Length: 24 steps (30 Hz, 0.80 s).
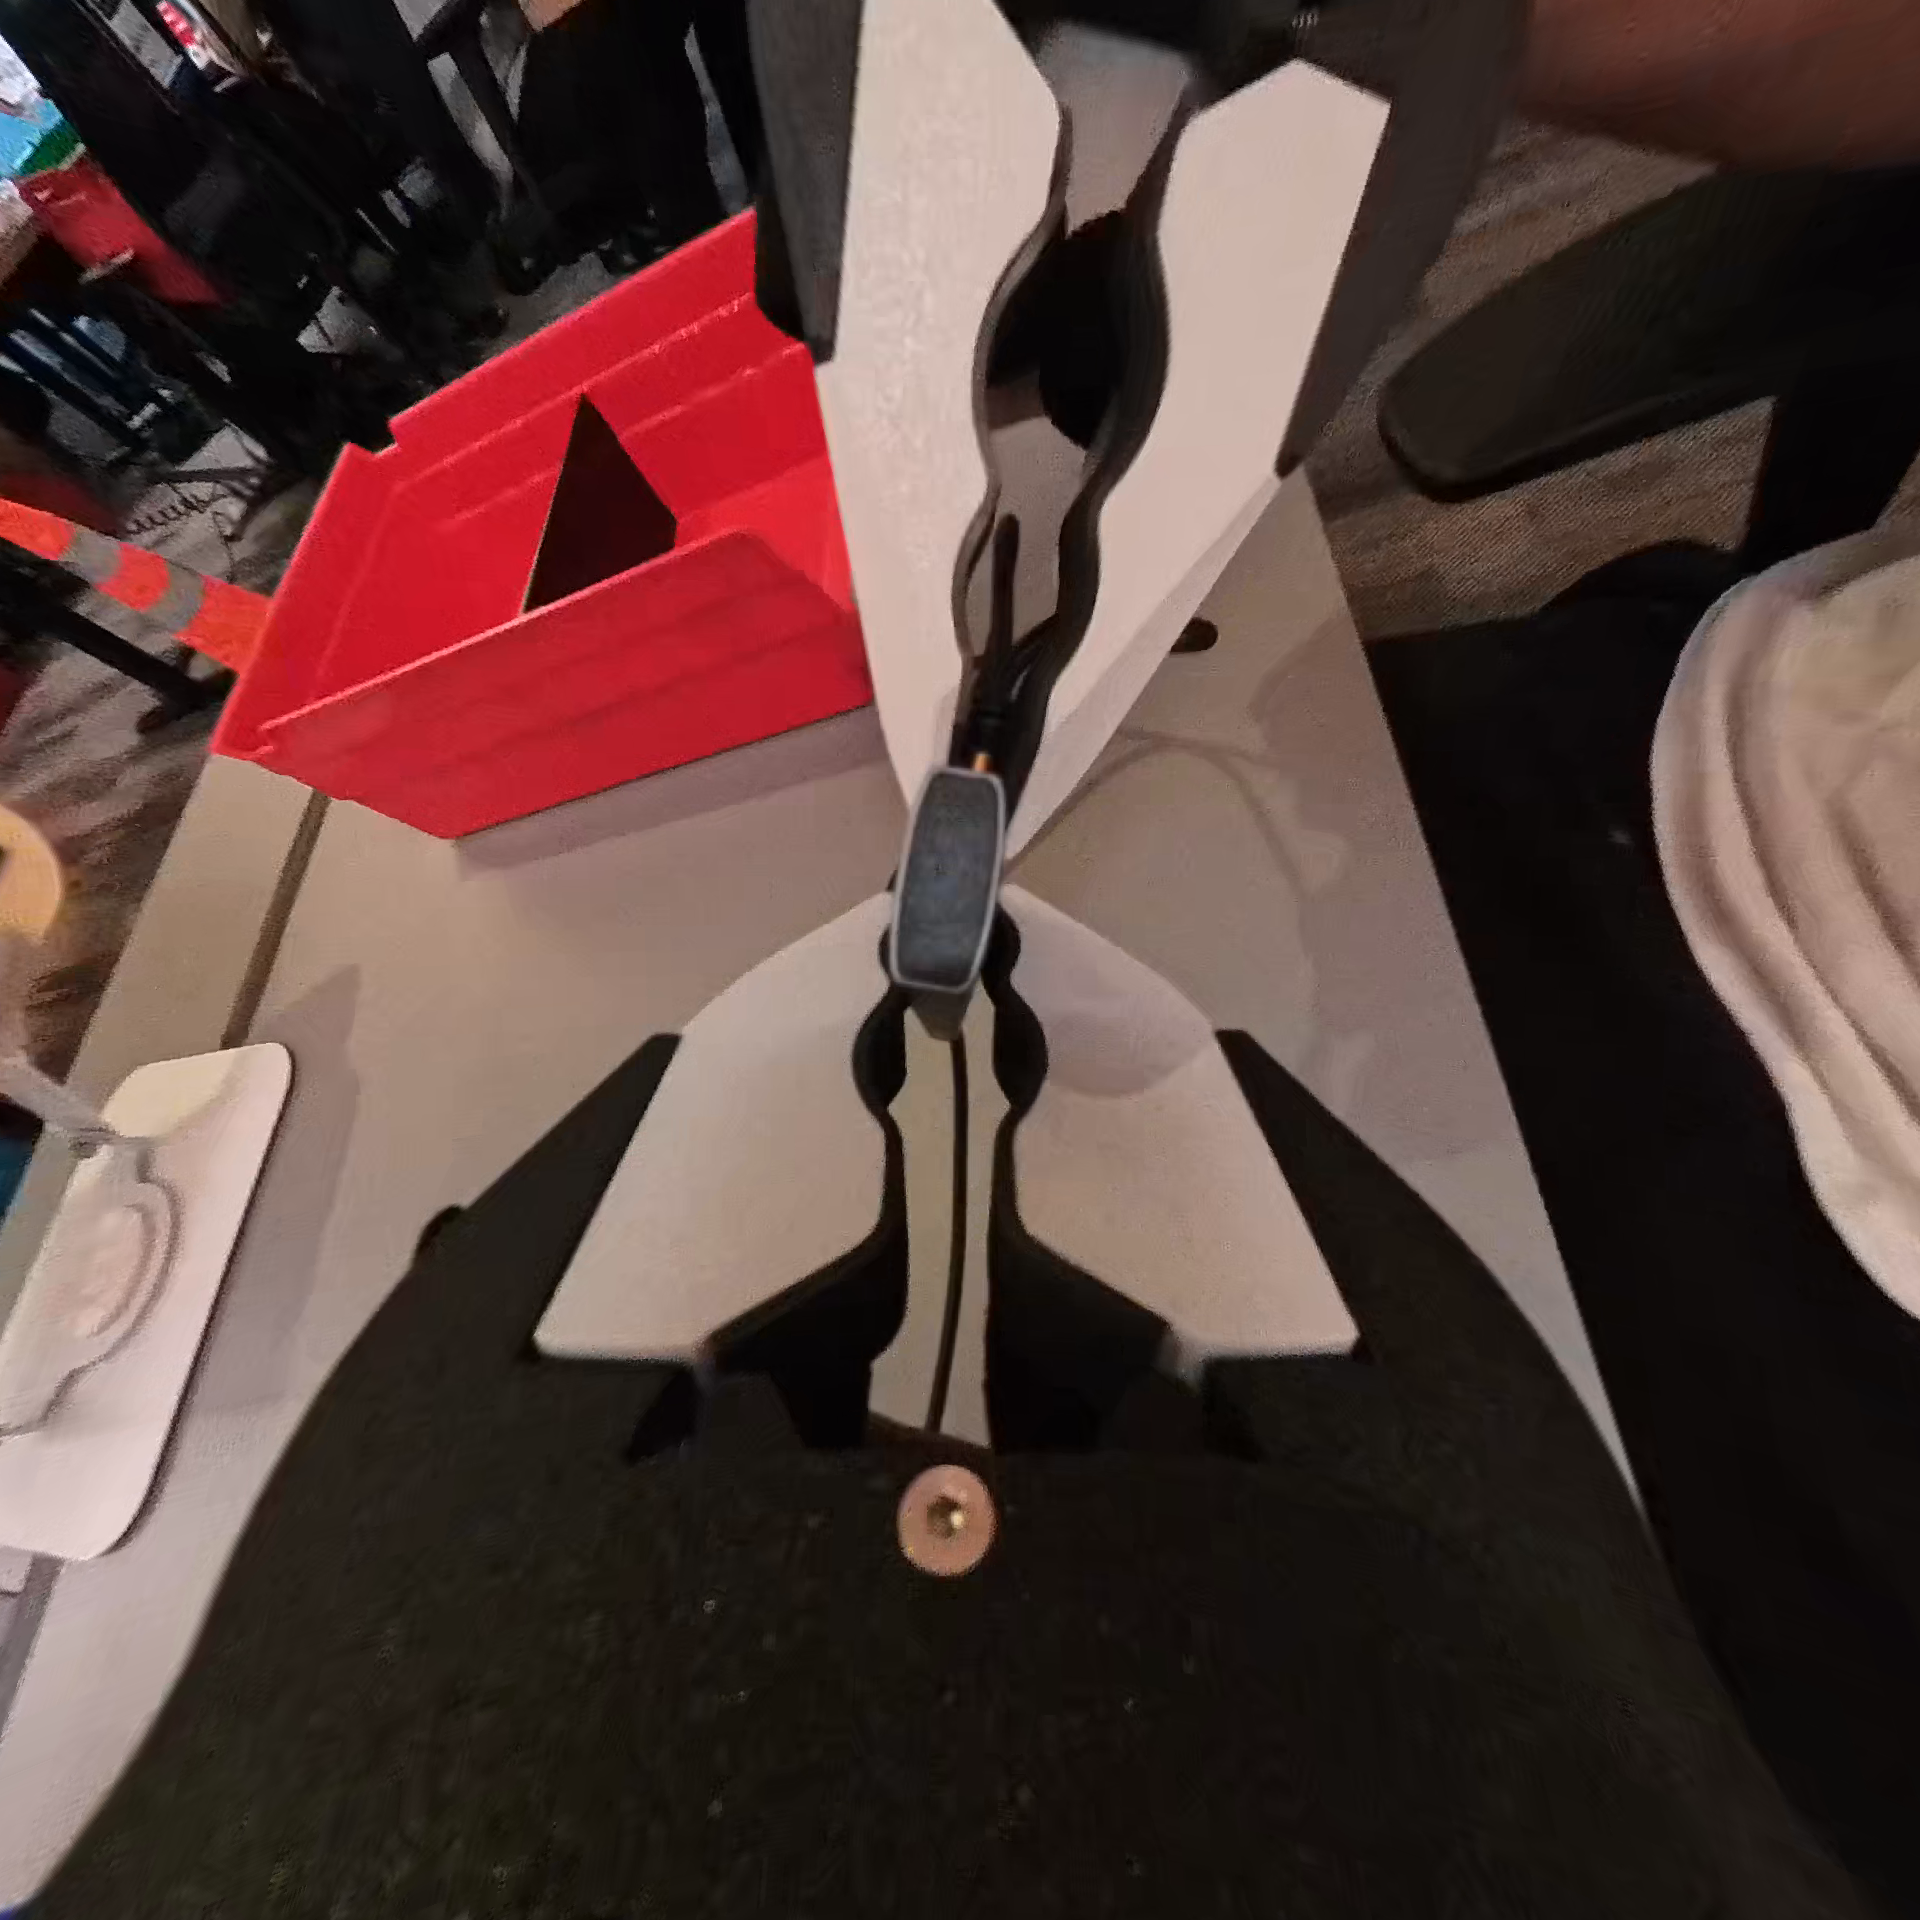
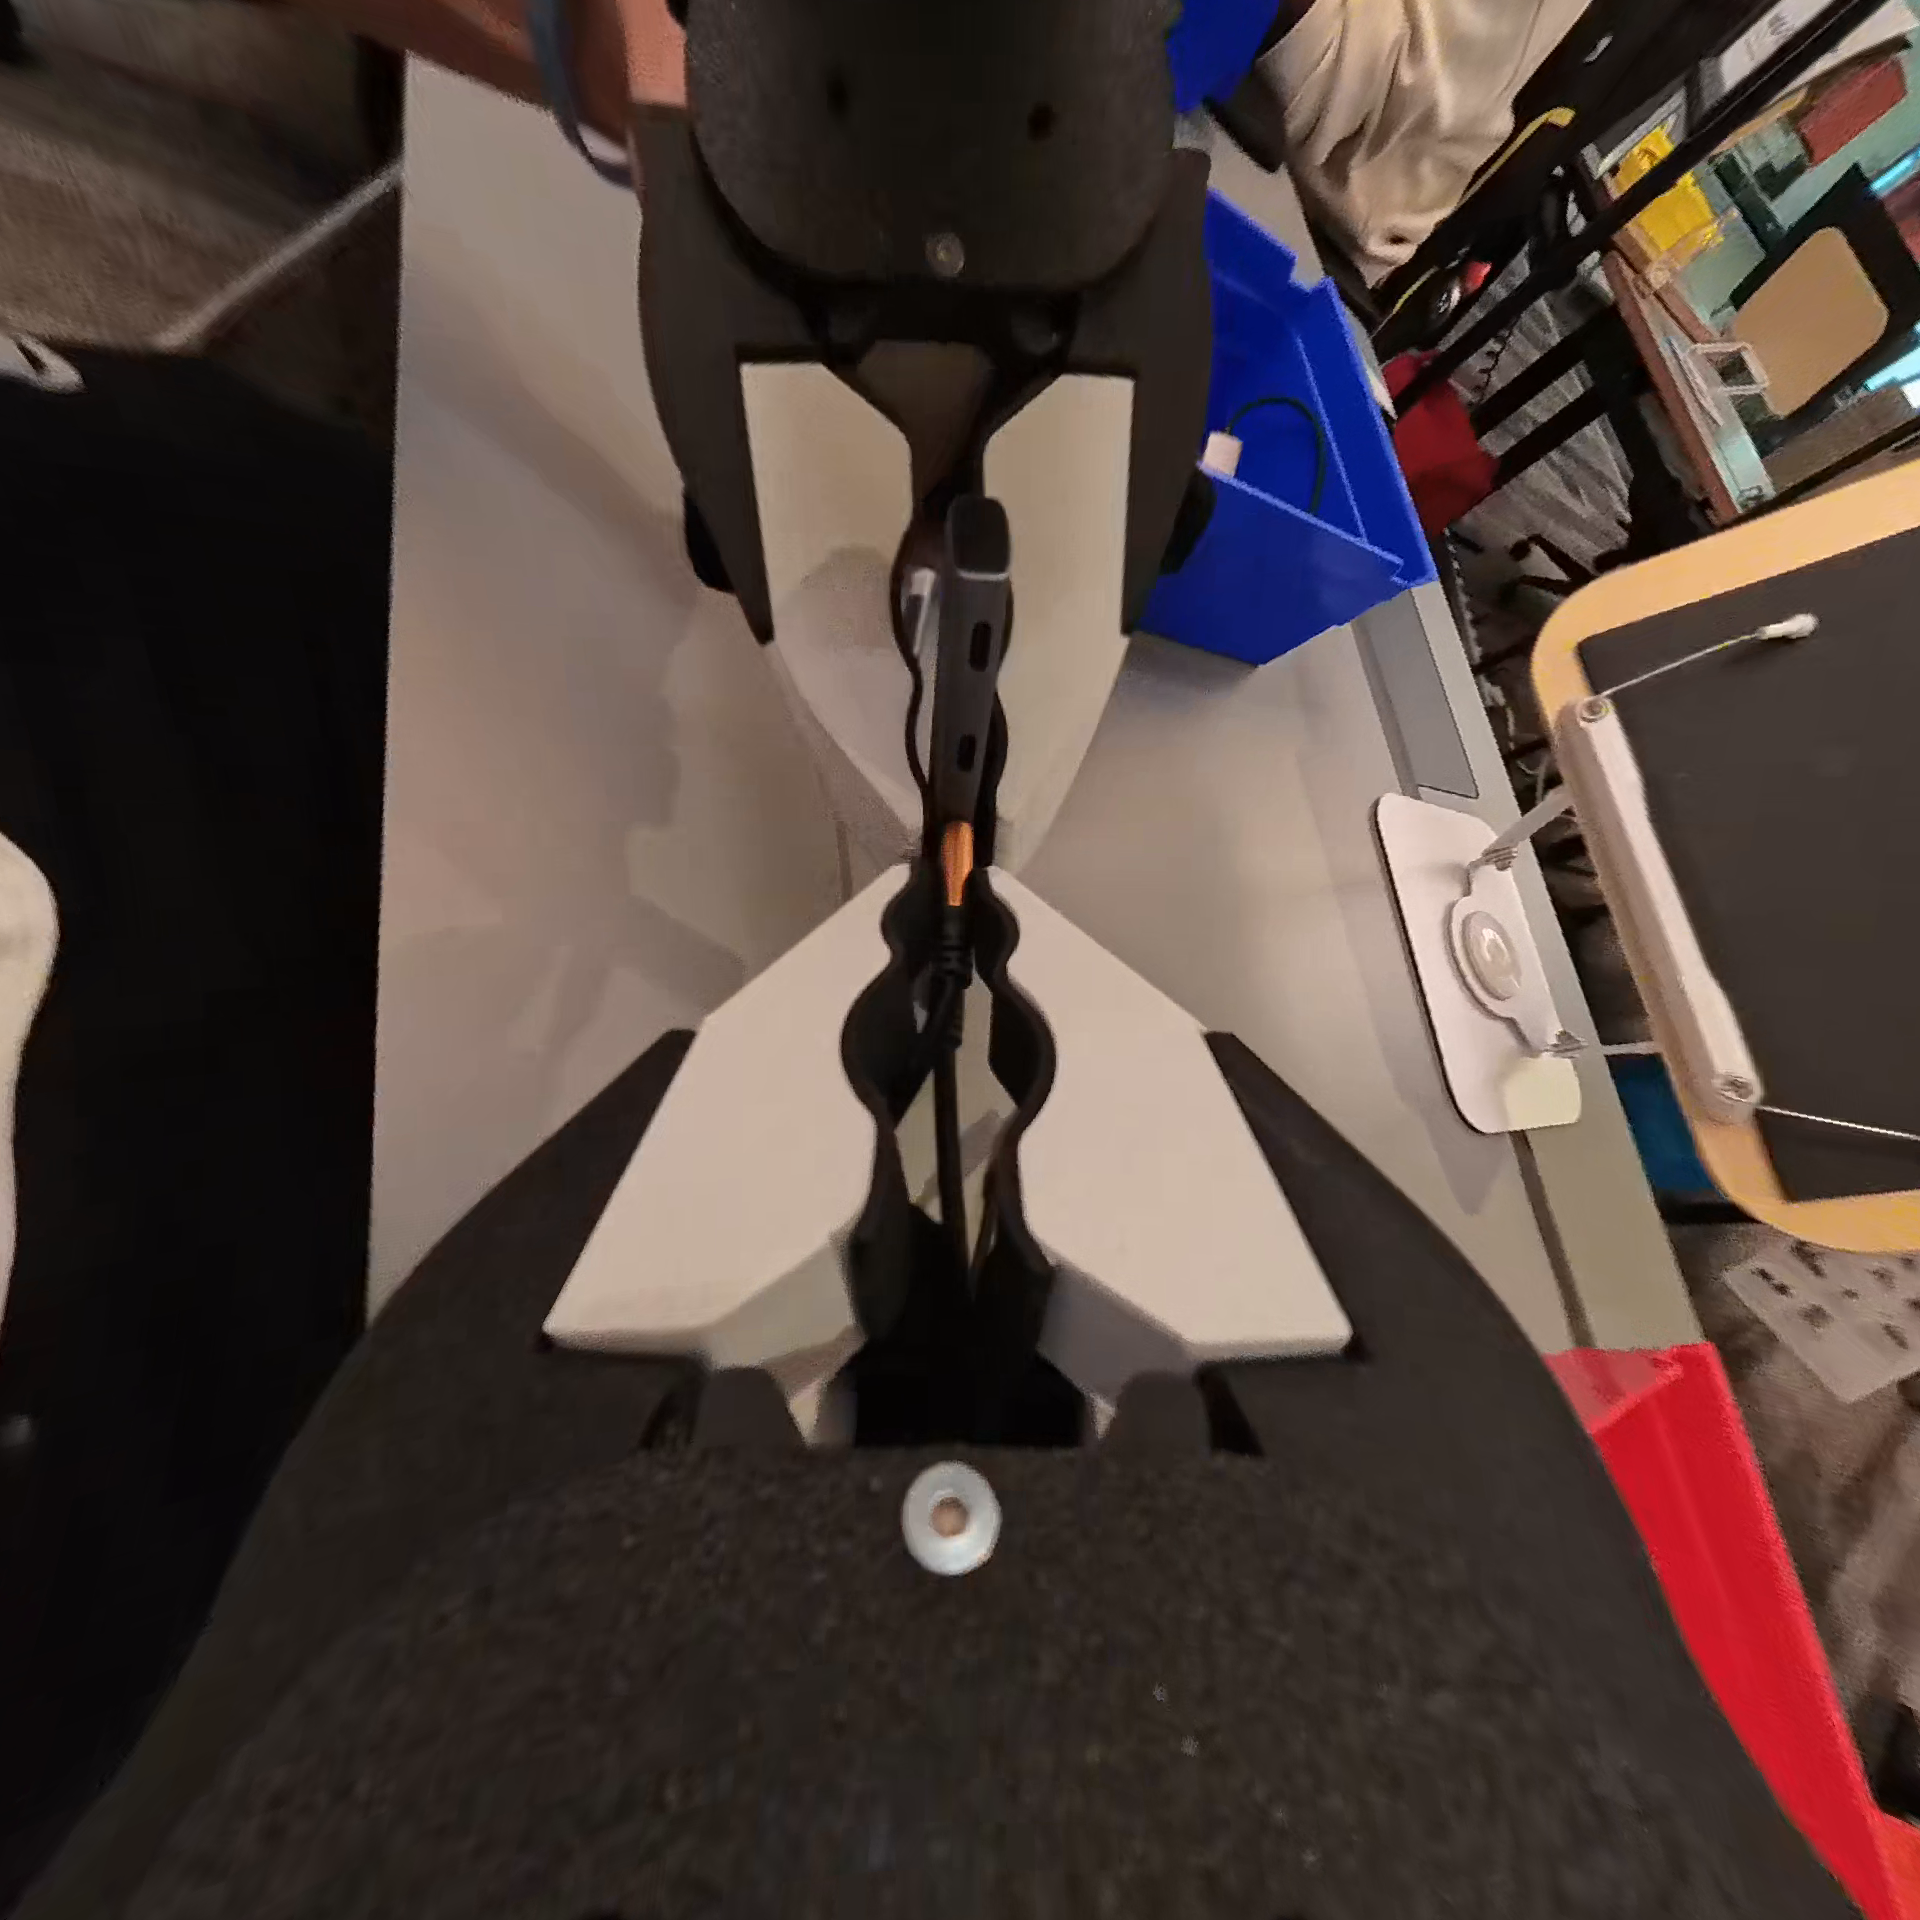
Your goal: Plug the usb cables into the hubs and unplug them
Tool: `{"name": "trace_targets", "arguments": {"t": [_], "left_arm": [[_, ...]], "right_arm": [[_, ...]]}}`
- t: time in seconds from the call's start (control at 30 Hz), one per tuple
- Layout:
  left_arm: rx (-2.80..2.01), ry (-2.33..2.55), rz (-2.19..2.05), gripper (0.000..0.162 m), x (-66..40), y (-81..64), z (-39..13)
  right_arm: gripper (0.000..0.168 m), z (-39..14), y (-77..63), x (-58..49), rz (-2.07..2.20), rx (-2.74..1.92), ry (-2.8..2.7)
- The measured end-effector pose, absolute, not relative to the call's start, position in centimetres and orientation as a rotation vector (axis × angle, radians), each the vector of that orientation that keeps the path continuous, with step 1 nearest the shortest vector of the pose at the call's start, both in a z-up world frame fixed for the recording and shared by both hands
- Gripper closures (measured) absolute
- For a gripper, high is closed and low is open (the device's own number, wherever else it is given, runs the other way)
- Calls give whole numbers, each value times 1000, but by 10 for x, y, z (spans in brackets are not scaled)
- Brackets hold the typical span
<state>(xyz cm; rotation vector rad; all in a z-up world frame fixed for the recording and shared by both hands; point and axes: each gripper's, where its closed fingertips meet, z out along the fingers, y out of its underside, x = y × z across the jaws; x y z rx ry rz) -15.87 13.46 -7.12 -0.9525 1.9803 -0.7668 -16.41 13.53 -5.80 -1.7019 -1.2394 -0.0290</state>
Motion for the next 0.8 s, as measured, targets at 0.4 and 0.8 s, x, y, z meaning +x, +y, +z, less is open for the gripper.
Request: {"name": "trace_targets", "arguments": {"t": [0.4,0.8], "left_arm": [[-638,1498,-248,152,-124,193,-74],[-429,1380,-249,152,-105,184,-77]], "right_arm": [[153,-41,138,-141,487,-1729,-571],[143,-74,175,-121,636,-1671,-301]]}}
